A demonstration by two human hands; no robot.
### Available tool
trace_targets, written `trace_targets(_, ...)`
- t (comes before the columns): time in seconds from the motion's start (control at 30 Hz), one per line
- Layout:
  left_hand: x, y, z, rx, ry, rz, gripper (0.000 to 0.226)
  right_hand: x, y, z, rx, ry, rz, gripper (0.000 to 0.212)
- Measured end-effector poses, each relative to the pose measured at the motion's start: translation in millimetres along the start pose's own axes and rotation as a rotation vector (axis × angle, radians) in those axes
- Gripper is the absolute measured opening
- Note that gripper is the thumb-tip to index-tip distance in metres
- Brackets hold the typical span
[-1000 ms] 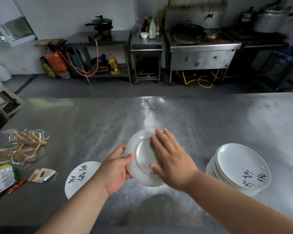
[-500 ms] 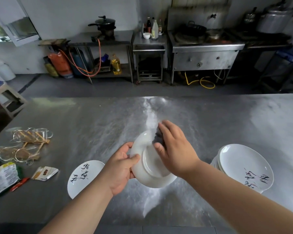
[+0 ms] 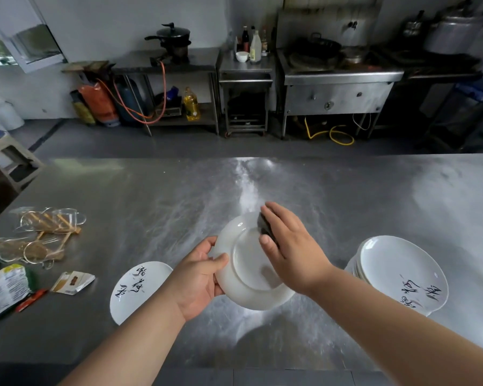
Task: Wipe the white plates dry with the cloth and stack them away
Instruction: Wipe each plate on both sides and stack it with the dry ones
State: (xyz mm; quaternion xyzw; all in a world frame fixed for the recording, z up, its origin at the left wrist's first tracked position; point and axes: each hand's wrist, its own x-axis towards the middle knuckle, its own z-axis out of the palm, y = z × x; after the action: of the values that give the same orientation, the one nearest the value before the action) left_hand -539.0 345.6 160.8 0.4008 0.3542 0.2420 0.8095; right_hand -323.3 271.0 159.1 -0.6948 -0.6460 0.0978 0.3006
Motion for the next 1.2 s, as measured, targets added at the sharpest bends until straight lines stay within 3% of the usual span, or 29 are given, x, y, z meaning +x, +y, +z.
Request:
trace_targets(0.07, 1.7, 7.0, 4.5, -0.035, 0.013, 0.048, 0.042, 13.9, -0.3, -8.6, -0.015, 0.031, -0.036, 0.073)
trace_targets(0.23, 9.8, 14.8, 7.5, -0.198, 0.116, 0.133, 0.029, -36.1, -11.1, 14.9, 0.158, 0.119, 0.106, 0.079)
trace_targets(0.37, 7.6, 10.0, 11.3, -0.166, 0.102, 0.112, 0.037, -31.1, -6.2, 13.7, 0.112, 0.116, 0.132, 0.087)
trace_targets(0.53, 6.6, 10.9, 24.1, -0.206, 0.082, 0.146, 0.035, 21.9, -3.3, -34.0, 0.151, 0.116, 0.112, 0.063)
trace_targets(0.63, 9.6, 11.3, 25.6, -0.264, 0.123, 0.166, 0.031, -12.0, -19.6, -11.8, 0.132, 0.172, 0.085, 0.071)
trace_targets(0.7, 8.8, 7.2, 25.7, -0.267, 0.14, 0.158, 0.031, -37.7, -31.0, 9.1, 0.248, 0.221, 0.147, 0.072)
trace_targets(0.83, 2.8, 4.1, 28.3, -0.219, 0.024, 0.085, 0.056, -10.1, -31.1, -2.9, 0.508, 0.352, 0.453, 0.05)
trace_targets(0.9, 1.9, 15.2, 27.4, -0.222, -0.025, 0.025, 0.058, 15.8, -21.6, -20.7, 0.505, 0.348, 0.39, 0.037)
trace_targets(0.97, 2.6, 27.1, 26.1, -0.218, 0.001, -0.049, 0.054, 34.2, -13.7, -34.0, 0.558, 0.21, 0.282, 0.029)
trace_targets(1.03, 4.6, 28.6, 24.8, -0.15, 0.008, -0.072, 0.05, 35.8, -8.5, -38.1, 0.512, 0.083, 0.203, 0.032)
trace_targets(1.2, 5.1, 12.7, 22.3, -0.224, 0.108, 0.022, 0.043, -29.8, -13.1, 6.4, 0.448, 0.1, 0.213, 0.076)
